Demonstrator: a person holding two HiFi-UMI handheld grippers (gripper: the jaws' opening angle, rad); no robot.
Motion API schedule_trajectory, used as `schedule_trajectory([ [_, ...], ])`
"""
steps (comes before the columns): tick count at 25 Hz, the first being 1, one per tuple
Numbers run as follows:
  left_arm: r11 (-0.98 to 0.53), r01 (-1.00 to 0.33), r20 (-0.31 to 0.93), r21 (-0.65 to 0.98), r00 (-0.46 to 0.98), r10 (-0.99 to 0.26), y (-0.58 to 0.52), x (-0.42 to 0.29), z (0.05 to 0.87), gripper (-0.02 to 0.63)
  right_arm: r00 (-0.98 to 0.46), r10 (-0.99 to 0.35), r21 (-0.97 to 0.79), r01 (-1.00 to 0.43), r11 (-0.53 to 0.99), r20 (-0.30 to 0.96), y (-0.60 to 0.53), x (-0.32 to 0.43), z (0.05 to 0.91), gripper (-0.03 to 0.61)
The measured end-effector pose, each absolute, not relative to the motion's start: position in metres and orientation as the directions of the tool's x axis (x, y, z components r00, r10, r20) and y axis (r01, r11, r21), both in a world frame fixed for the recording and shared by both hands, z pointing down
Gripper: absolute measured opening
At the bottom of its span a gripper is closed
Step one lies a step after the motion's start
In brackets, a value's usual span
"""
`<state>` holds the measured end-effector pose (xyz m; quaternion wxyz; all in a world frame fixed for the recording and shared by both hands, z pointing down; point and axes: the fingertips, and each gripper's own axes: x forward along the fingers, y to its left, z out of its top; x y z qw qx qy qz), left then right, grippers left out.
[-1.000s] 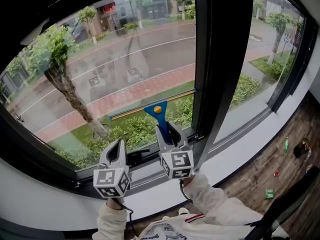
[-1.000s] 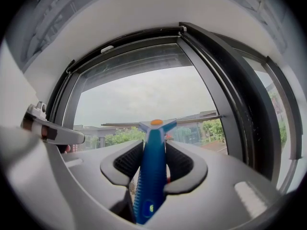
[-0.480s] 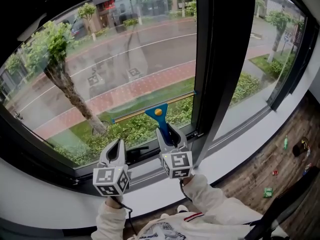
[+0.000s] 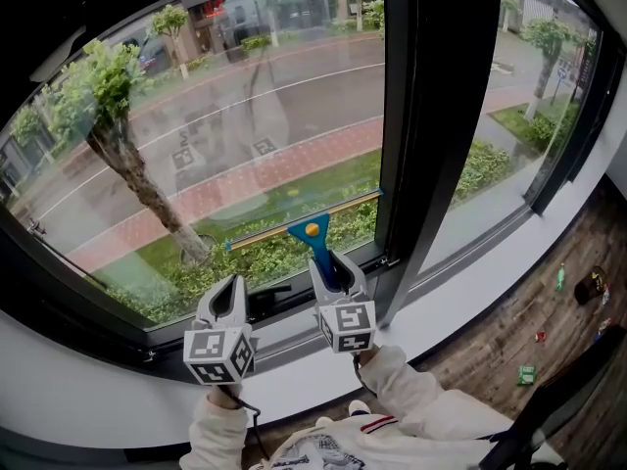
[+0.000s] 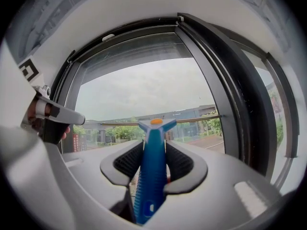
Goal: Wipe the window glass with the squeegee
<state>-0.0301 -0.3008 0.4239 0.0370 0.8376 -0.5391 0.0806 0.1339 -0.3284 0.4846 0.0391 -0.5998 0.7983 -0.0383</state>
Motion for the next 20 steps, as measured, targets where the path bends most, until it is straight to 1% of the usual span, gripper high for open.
schedule_trajectory([
  [8, -0.415, -0.909, 0.179, -0.023, 0.405, -0.897, -0.3, -0.031, 0.425, 0.002, -0.281, -0.957, -0.128, -0.954, 0.271, 0.068, -0.324, 0.133, 0.525, 0.147],
  [13, -0.415, -0.91, 0.187, -0.021, 0.404, -0.896, -0.299, -0.031, 0.428, 0.002, -0.28, -0.956, -0.098, -0.958, 0.271, 0.088, -0.326, 0.135, 0.542, 0.147],
  [20, -0.412, -0.911, 0.196, -0.019, 0.401, -0.895, -0.296, -0.032, 0.432, 0.002, -0.275, -0.953, -0.106, -0.959, 0.262, 0.129, -0.323, 0.135, 0.563, 0.147],
])
